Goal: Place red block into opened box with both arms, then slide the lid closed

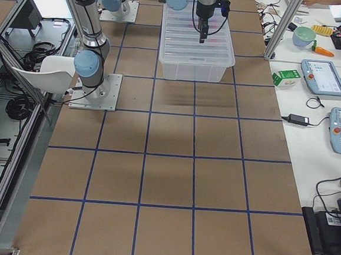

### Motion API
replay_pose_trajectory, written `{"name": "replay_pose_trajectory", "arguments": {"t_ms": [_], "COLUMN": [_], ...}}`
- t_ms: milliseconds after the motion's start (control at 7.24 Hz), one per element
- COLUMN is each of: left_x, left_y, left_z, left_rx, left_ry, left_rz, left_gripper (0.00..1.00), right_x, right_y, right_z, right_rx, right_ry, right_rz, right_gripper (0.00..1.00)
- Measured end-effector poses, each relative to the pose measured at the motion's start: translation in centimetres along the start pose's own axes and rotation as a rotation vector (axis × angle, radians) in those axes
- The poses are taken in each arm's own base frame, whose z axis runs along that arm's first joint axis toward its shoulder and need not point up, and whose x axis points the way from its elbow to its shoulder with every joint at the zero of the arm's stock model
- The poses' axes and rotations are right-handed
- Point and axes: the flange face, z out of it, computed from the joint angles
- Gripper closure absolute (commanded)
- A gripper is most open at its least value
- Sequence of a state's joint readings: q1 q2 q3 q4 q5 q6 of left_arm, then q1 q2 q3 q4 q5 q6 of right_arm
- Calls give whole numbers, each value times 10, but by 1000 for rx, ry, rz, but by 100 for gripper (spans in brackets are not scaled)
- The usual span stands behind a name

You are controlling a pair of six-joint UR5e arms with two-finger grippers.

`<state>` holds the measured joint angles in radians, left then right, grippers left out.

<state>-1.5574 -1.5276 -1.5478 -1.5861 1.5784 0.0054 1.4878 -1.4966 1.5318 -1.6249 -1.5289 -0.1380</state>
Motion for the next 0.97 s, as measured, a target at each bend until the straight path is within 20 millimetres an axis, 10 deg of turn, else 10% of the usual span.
{"name": "replay_pose_trajectory", "arguments": {"t_ms": [553,967], "left_x": [-3,-2], "left_y": [-1,-2], "left_z": [-1,-2], "left_rx": [1,2], "left_ry": [2,9], "left_rz": [-4,-3], "left_gripper": [0,0], "right_x": [31,49], "right_y": [-18,-20], "right_z": [114,124], "right_rx": [23,26], "right_ry": [12,15], "right_rz": [6,6], "right_gripper": [1,1]}}
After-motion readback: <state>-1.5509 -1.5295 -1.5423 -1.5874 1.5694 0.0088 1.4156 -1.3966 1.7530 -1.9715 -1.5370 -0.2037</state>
